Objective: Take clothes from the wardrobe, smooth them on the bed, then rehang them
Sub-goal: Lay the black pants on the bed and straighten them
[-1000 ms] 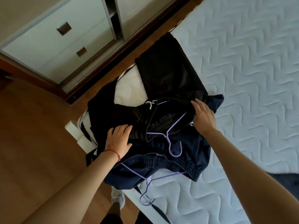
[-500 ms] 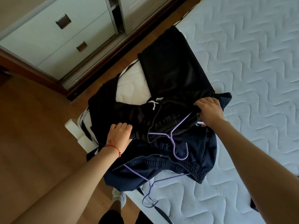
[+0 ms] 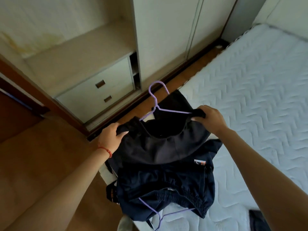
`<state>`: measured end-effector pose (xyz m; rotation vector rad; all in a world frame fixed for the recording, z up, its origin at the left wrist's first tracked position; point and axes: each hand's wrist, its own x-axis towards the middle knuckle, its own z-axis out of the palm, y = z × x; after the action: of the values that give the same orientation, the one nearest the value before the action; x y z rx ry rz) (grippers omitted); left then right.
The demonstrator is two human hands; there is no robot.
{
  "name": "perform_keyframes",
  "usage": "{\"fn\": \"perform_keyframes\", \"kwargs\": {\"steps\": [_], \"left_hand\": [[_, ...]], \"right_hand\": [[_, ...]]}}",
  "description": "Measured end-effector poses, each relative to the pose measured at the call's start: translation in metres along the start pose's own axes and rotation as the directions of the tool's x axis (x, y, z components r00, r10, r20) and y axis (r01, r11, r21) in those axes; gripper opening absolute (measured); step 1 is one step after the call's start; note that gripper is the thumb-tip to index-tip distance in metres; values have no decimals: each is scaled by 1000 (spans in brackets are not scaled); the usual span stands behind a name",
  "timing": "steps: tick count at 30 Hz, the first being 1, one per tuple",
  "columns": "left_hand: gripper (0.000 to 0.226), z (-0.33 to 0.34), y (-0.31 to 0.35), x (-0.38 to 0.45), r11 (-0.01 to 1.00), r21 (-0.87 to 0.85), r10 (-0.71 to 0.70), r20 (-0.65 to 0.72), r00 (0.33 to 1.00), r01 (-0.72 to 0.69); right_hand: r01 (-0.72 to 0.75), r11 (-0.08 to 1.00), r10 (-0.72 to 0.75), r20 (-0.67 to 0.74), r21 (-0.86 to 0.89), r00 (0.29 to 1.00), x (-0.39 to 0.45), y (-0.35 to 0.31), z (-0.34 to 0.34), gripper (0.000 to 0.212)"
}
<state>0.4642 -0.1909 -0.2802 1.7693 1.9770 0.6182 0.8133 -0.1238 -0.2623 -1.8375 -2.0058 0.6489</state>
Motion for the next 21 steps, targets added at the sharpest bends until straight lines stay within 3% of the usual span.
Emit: {"fn": "perform_keyframes", "kwargs": {"steps": [4, 11, 15, 21], "left_hand": [[26, -71, 20, 18, 998, -64, -32, -153, 988, 23], [18, -214, 54, 40, 987, -104, 70, -424, 903, -125], [29, -291, 56, 35, 969, -81, 181, -408, 895, -233], [24, -365, 39, 16, 920, -73, 324, -410, 853, -385]], "right_hand": [[107, 994, -102, -168, 21, 981, 14, -72, -48, 25], [244, 964, -169, -473, 102, 865, 7, -188, -108, 23], [290, 952, -170, -619, 97, 766, -19, -257, -128, 20], [281, 956, -124, -754, 83, 645, -77, -334, -143, 16]]}}
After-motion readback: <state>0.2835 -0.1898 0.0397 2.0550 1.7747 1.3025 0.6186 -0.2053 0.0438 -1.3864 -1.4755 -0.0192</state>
